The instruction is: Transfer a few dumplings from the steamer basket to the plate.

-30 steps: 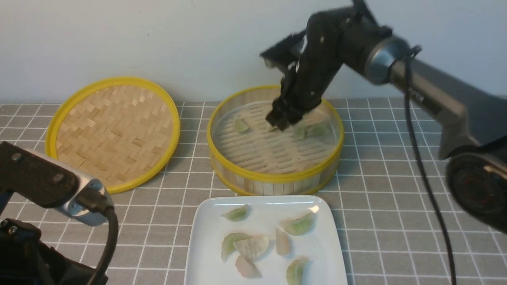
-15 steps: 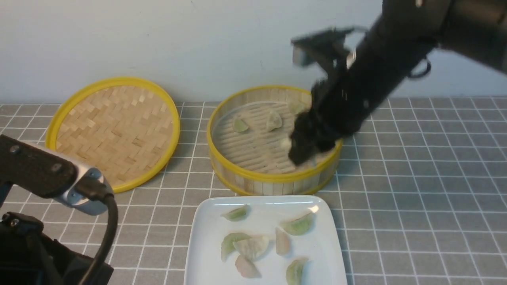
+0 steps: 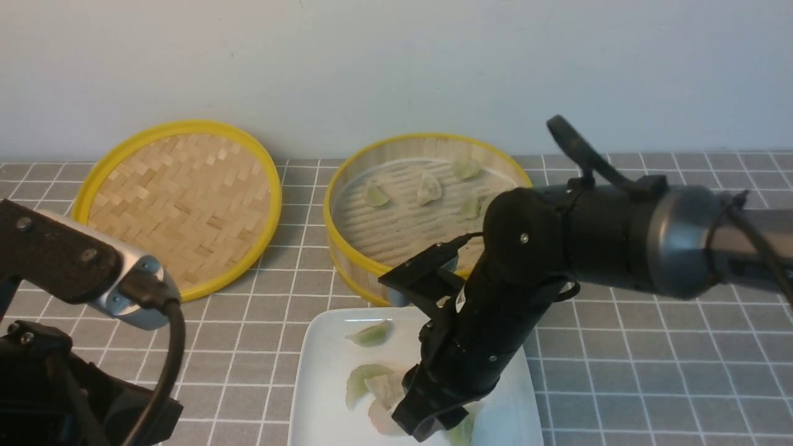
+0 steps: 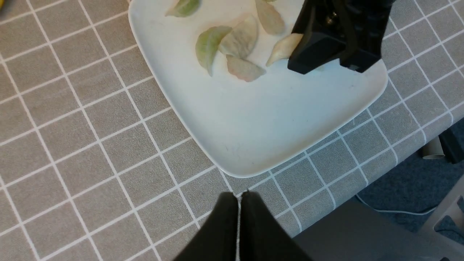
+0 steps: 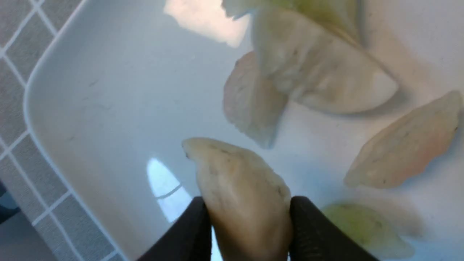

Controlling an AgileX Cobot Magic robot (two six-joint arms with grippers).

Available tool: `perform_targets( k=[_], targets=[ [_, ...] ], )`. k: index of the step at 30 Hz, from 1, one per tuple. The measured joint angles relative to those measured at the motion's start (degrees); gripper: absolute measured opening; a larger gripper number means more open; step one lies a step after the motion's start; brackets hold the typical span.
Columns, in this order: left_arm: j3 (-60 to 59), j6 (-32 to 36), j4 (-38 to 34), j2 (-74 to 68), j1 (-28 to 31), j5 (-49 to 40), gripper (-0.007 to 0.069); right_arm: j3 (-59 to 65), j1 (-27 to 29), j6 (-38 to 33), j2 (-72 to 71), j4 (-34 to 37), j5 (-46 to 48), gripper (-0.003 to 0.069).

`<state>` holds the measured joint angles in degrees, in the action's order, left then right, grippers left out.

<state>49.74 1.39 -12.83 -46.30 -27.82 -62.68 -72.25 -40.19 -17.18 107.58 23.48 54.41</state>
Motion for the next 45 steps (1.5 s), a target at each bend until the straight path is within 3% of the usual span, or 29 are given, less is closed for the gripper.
perform_targets(
  k=[8,12,14,17,21,24,30,34,45],
  targets=[
    [0.0,0.18,0.0,0.0,0.0,0.0,-0.0005,0.0,0.0,0.0,0.93,-0.19,-0.84,0.0465],
    [0.0,0.18,0.0,0.0,0.0,0.0,-0.0005,-1.5,0.0,1.43,0.84,-0.44,0.63,0.049],
    [0.0,0.18,0.0,0.0,0.0,0.0,-0.0005,-3.94,0.0,4.31,-0.29,-0.89,4.26,0.0458],
    [0.0,0.23,0.11,0.0,0.0,0.12,-0.0005,-7.36,0.0,7.42,-3.86,-2.63,8.64,0.0351],
    [0.0,0.4,0.11,0.0,0.0,0.8,-0.0005,-9.92,0.0,10.58,-13.46,-6.24,12.04,0.0127],
    [0.0,0.4,0.11,0.0,0.0,2.81,-0.0005,-10.24,0.0,12.73,-22.67,-9.02,12.18,0.0016],
    [0.0,0.59,0.11,0.0,0.0,6.84,-0.0005,-8.35,0.0,16.27,-40.3,-14.53,8.19,-0.0012],
    [0.0,2.25,0.11,0.0,0.0,9.8,-0.0005,-0.27,0.0,19.54,-55.72,-19.26,1.98,-0.0013],
    [0.0,4.65,0.11,0.0,0.0,18.08,-0.0005,34.93,0.0,30.04,-100.1,-35.82,-18.98,-0.0013]
  ],
)
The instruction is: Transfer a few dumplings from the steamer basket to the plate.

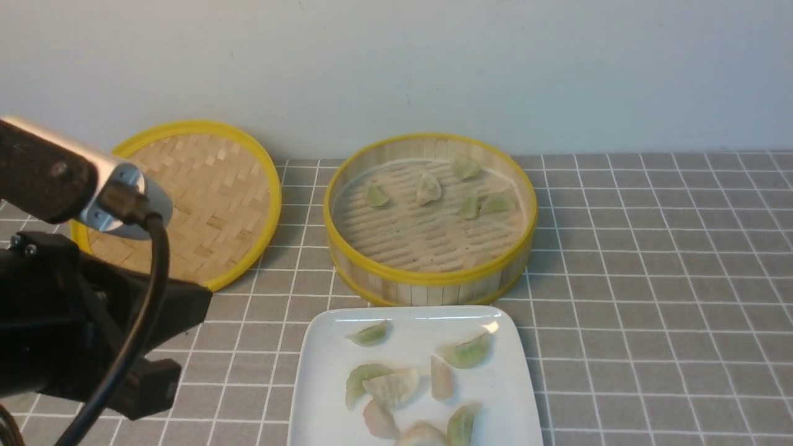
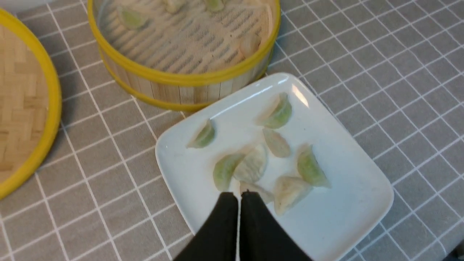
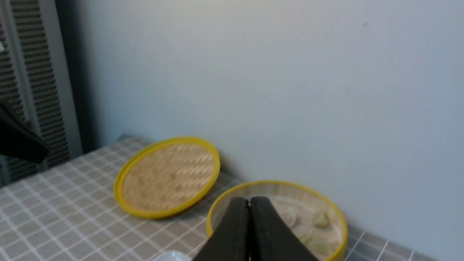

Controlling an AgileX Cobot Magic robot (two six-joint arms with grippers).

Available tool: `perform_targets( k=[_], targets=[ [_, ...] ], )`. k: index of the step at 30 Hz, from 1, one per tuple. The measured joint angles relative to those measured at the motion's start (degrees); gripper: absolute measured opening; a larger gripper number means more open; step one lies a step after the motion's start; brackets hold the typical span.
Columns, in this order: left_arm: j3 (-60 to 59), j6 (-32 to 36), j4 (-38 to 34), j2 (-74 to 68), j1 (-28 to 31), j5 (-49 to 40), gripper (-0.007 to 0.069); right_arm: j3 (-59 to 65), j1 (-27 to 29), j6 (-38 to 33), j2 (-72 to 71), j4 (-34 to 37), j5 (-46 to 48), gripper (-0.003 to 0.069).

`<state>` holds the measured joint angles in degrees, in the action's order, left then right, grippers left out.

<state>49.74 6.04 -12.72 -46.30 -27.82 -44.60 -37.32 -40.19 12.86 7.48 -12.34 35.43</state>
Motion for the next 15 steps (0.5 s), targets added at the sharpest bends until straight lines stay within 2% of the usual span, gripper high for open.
perform_targets(
  k=[3,7,15],
  targets=[
    [0.0,1.3,0.0,0.0,0.0,2.73,-0.0005,4.99,0.0,5.42,-7.35,-5.78,-0.97,-0.0013],
    [0.0,1.97,-0.52,-0.17,0.0,5.77,-0.0005,6.81,0.0,10.78,-8.47,-11.47,0.42,-0.0013],
    [-0.15,2.66,-1.46,0.44,0.0,6.58,-0.0005,6.88,0.0,11.87,-8.53,-12.85,2.93,-0.0013]
  ],
)
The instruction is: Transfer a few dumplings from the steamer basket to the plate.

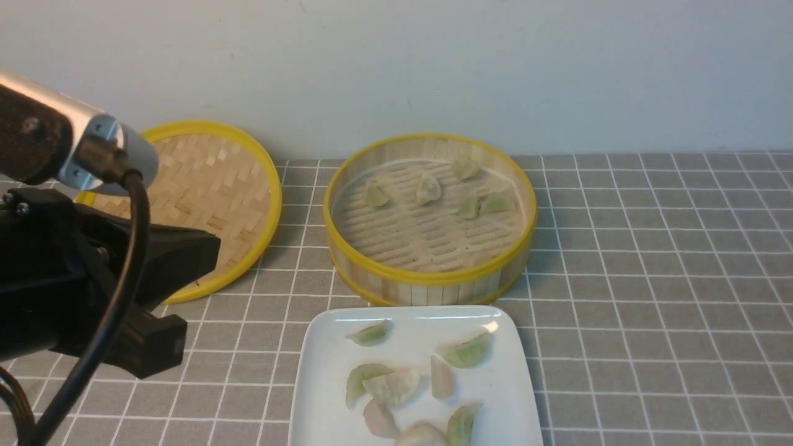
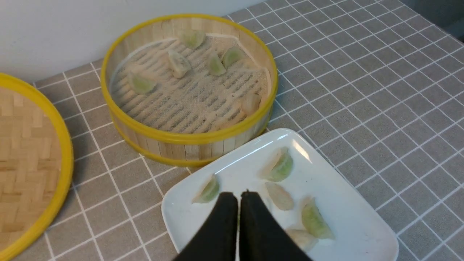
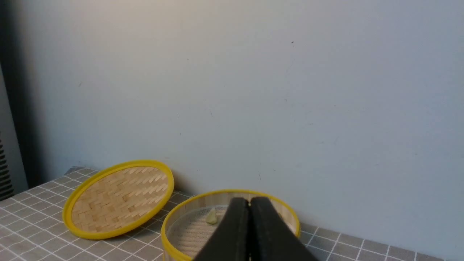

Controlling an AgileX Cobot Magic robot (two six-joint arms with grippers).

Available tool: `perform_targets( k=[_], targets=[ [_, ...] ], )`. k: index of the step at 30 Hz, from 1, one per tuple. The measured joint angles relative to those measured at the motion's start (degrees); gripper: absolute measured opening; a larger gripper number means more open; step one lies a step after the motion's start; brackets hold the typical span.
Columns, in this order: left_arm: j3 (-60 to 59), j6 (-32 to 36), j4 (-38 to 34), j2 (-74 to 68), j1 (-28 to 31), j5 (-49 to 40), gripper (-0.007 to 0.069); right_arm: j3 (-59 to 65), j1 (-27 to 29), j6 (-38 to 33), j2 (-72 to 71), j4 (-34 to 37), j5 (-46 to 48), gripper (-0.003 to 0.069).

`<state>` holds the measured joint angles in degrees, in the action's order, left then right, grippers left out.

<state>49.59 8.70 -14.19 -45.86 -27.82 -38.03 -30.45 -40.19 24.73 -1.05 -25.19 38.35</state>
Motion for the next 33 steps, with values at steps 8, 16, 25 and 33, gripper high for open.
perform_targets(
  k=[8,16,25,33],
  targets=[
    [-9.42,0.88,0.0,12.24,0.0,7.4,-0.0005,0.0,0.0,0.14,0.0,-0.19,0.42,-0.0013],
    [-21.45,0.88,-0.48,29.26,0.0,20.97,-0.0005,0.0,0.0,0.19,0.0,-0.19,0.42,-0.0013],
    [-22.18,0.88,-0.71,33.6,0.0,21.1,-0.0005,0.0,0.0,0.19,0.0,-0.19,0.42,-0.0013],
    [-22.22,0.88,-0.4,33.6,0.0,21.1,-0.0005,0.0,0.0,0.36,0.0,-0.19,0.42,-0.0013]
  ],
)
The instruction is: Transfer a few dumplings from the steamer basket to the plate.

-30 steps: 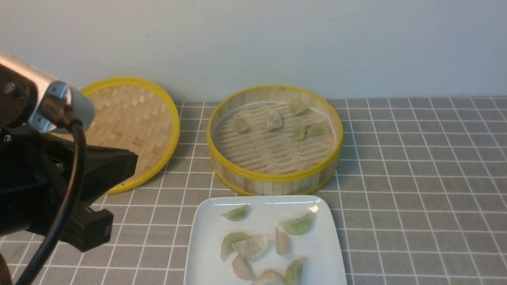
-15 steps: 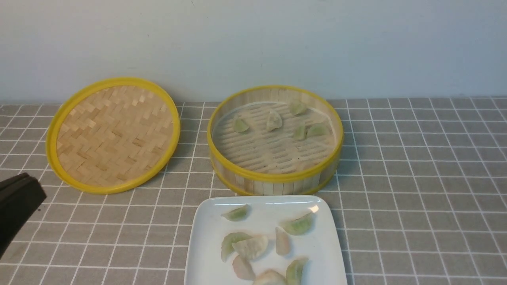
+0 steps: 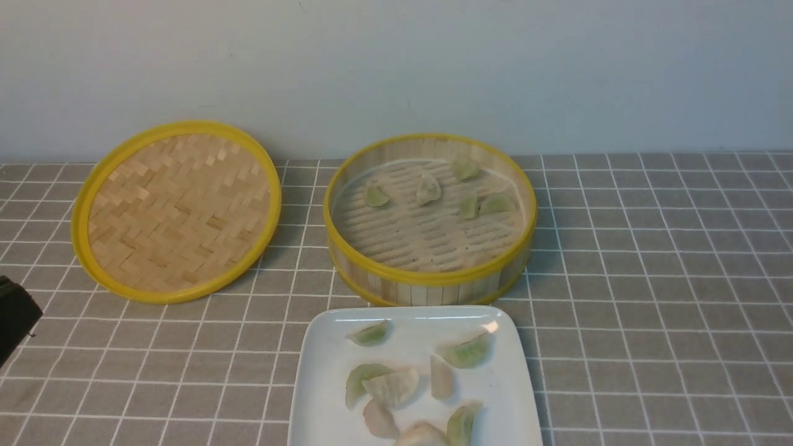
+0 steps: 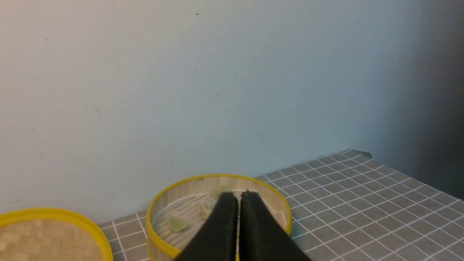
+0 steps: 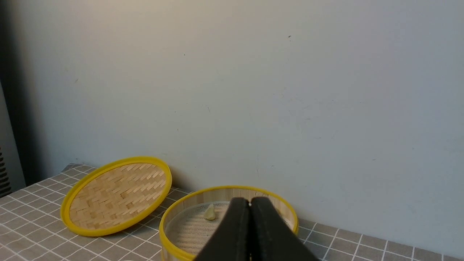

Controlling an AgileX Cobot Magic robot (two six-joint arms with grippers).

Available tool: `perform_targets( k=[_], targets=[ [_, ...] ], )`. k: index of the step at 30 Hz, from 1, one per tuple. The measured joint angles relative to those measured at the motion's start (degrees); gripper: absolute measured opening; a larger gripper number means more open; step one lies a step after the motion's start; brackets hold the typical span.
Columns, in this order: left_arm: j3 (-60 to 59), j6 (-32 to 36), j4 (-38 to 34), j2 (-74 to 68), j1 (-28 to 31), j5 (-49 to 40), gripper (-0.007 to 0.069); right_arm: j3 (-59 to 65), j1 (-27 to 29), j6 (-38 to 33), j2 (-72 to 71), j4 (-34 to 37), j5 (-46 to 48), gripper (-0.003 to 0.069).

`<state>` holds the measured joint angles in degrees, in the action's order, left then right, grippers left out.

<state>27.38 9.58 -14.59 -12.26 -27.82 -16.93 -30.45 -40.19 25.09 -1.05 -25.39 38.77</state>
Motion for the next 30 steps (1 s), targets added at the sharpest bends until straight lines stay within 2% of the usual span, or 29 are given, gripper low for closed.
perform_targets(
  k=[4,9,13,14,18,21,25,30],
  targets=[
    [-0.4,0.0,0.32,0.08,0.0,-0.61,-0.0005,0.0,0.0,0.0,0.0,0.0,0.0,-0.0013],
    [-3.88,-1.52,4.65,1.79,0.85,-1.73,-0.0005,0.0,0.0,0.0,0.0,0.0,0.0,-0.0013],
    [-10.17,-5.13,7.88,5.32,6.52,-2.19,-0.0005,0.0,0.0,0.0,0.0,0.0,0.0,-0.0013],
    [-12.94,-5.73,8.64,7.05,9.5,-2.19,-0.0005,0.0,0.0,0.0,0.0,0.0,0.0,-0.0013],
    [-21.13,-6.35,9.37,11.69,18.11,-2.19,-0.0005,0.0,0.0,0.0,0.0,0.0,0.0,-0.0013],
    [-26.34,-6.47,9.37,12.78,22.28,-2.0,-0.0005,0.0,0.0,0.0,0.0,-0.04,0.03,-0.0013],
    [-28.96,-6.47,9.5,12.9,25.23,-2.97,-0.0005,0.0,0.0,0.0,0.0,-0.04,-0.02,-0.0013],
    [-28.96,-6.07,9.77,12.9,25.76,-4.28,-0.0005,0.0,0.0,0.0,-0.01,-0.04,0.13,-0.0013]
  ],
)
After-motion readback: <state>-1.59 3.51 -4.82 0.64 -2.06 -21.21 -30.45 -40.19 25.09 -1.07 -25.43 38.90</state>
